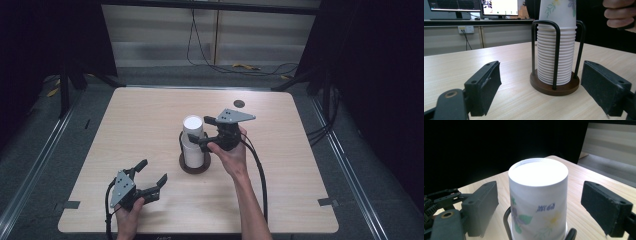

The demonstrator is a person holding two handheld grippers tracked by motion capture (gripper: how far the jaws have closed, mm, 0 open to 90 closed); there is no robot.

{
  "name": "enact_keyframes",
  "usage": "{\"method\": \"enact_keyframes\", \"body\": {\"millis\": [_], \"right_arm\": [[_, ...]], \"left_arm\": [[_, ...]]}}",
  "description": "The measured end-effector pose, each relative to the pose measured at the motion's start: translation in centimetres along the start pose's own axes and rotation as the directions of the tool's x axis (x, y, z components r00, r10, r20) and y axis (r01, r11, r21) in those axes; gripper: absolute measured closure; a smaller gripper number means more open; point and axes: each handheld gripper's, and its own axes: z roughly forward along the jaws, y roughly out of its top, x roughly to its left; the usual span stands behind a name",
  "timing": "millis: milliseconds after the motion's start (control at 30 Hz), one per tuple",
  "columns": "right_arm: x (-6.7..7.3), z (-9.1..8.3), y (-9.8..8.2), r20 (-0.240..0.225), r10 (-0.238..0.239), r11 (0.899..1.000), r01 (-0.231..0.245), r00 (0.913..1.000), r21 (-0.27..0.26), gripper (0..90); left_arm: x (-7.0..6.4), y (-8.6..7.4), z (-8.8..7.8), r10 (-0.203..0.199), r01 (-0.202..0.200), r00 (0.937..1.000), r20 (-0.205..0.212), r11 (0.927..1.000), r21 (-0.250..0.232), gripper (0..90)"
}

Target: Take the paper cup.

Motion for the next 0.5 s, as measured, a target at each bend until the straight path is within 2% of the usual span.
{"method": "enact_keyframes", "body": {"millis": [200,300,500], "right_arm": [[-0.1,0.9,0.4,-0.021,0.005,1.000,-0.005,0.9998,0.014,16.7],[-0.1,1.1,0.6,-0.023,0.000,1.000,0.000,0.9997,0.016,17.9],[-0.2,1.7,0.6,-0.051,0.009,1.000,-0.008,0.9986,0.021,25.7]], "left_arm": [[0.2,-0.1,-0.1,-0.016,0.016,0.9999,0.000,0.9998,-0.011,16.0],[0.2,0.0,-0.1,-0.011,0.011,0.9999,0.003,0.9999,-0.011,16.0],[0.2,-0.1,-0.1,-0.016,0.016,0.9998,0.010,0.9998,-0.015,16.0]]}}
